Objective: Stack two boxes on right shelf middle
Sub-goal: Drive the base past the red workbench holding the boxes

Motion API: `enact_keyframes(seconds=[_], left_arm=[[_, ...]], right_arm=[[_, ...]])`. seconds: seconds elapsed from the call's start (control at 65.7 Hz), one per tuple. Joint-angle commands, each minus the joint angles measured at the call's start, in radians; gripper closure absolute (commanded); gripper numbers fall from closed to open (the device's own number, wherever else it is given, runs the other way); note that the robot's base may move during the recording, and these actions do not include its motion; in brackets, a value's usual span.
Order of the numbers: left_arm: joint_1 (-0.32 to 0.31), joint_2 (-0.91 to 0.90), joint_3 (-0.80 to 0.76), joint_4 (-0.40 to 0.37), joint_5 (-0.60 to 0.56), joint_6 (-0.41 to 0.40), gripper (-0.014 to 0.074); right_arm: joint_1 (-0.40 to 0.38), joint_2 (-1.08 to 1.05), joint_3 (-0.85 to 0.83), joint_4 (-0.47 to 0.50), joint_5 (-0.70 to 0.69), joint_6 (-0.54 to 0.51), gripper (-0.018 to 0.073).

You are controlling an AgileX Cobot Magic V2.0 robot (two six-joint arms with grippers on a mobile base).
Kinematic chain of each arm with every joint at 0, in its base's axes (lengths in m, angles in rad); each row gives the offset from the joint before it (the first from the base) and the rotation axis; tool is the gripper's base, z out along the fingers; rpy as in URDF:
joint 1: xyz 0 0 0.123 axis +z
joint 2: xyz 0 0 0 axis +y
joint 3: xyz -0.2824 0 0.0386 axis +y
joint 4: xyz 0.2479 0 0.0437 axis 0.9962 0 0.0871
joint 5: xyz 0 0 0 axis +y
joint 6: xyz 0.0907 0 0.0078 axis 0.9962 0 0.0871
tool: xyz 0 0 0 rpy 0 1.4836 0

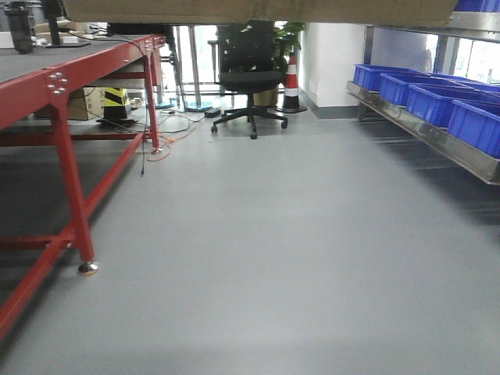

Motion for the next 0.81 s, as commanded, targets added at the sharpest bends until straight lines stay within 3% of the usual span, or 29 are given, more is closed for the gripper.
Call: enact_keyframes(seconds=[0.0, 0.792], left_arm=[[0.003, -0.011, -0.014, -0.018, -0.054, 0.007, 0.0708], [0.003, -0.011, -0.014, -0.018, -0.054, 0.007, 0.0708]], right_arm=[[-0.006, -0.005, -0.010, -0.012, -0.044, -0.016, 0.0713], [-0.006, -0.005, -0.010, -0.012, -0.044, -0.016, 0.0713]])
